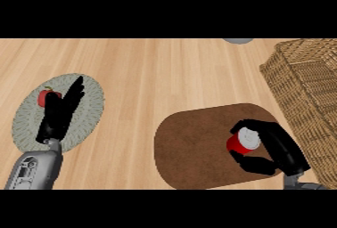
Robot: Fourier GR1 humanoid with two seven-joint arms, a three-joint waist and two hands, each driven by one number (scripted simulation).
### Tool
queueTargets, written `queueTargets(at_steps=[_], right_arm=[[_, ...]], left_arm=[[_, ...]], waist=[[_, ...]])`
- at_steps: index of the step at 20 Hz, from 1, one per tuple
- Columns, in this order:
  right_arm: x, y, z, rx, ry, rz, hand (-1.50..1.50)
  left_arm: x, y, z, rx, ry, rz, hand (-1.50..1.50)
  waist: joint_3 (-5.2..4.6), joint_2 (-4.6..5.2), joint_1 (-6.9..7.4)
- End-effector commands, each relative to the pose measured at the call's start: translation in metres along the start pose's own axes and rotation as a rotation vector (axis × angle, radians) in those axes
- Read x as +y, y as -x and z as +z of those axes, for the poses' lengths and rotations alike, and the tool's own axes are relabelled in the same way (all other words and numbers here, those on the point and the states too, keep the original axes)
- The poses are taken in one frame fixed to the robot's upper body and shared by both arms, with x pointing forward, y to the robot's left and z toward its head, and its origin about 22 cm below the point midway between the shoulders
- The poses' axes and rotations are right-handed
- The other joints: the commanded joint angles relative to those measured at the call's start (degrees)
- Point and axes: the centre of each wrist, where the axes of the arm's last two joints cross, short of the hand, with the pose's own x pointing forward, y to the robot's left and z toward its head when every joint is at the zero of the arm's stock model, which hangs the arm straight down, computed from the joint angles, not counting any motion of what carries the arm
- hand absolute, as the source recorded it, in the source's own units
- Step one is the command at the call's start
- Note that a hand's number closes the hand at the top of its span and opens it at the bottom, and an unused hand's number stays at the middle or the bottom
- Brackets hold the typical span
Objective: Pick the can from the cutting board and place it in the basket
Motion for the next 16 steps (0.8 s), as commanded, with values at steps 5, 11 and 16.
queueTargets(at_steps=[5, 11, 16], right_arm=[[0.026, -0.026, -0.031, 0.178, -0.089, 0.378, 1.50], [0.043, -0.056, -0.060, 0.271, -0.175, 0.578, 1.50], [0.048, -0.086, -0.057, 0.191, -0.116, 0.641, 1.50]], left_arm=[[-0.014, -0.002, 0.000, -0.012, 0.017, -0.005, 0.00], [-0.010, -0.002, -0.005, -0.018, 0.018, -0.002, 0.00], [0.018, -0.010, 0.004, -0.009, -0.003, -0.016, 0.00]], waist=[[-0.05, 0.37, 1.17], [0.03, 0.38, 0.84], [0.10, 0.05, 0.21]])
